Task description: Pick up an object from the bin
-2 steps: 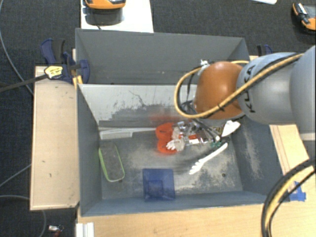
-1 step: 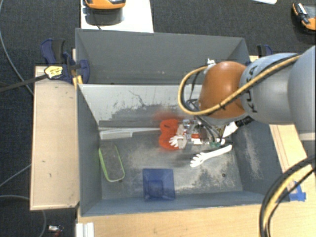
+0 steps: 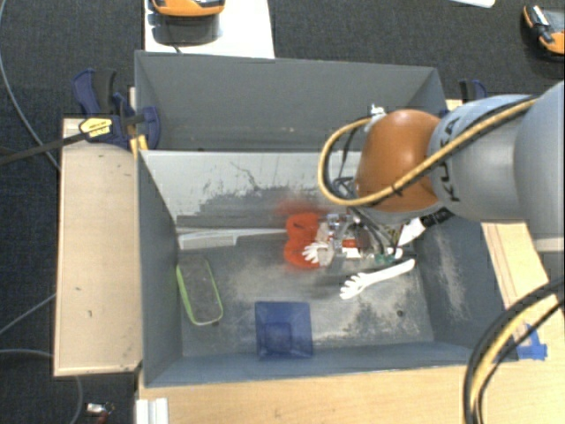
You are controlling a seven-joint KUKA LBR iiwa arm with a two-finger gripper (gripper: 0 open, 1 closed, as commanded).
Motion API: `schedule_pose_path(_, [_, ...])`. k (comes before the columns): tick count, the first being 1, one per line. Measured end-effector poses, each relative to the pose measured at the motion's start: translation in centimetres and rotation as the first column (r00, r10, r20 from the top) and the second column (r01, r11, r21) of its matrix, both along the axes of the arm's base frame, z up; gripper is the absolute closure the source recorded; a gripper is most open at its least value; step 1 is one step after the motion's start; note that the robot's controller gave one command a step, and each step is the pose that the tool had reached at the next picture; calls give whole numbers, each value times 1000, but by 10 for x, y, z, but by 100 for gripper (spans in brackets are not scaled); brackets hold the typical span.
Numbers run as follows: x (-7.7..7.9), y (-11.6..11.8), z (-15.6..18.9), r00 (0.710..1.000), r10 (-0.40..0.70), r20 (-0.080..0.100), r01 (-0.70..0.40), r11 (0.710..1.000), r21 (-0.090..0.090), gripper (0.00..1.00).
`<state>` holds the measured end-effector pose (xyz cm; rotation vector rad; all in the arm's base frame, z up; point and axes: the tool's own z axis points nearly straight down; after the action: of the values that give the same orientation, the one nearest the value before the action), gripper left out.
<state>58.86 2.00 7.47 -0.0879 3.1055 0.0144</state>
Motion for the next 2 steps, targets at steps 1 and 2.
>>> schedule_pose_path(1, [0, 0, 0, 1000, -2, 0, 2, 1000, 0, 100])
schedule_pose_path(2, [0, 0, 0, 1000, -4, 0, 4, 1000, 0, 100])
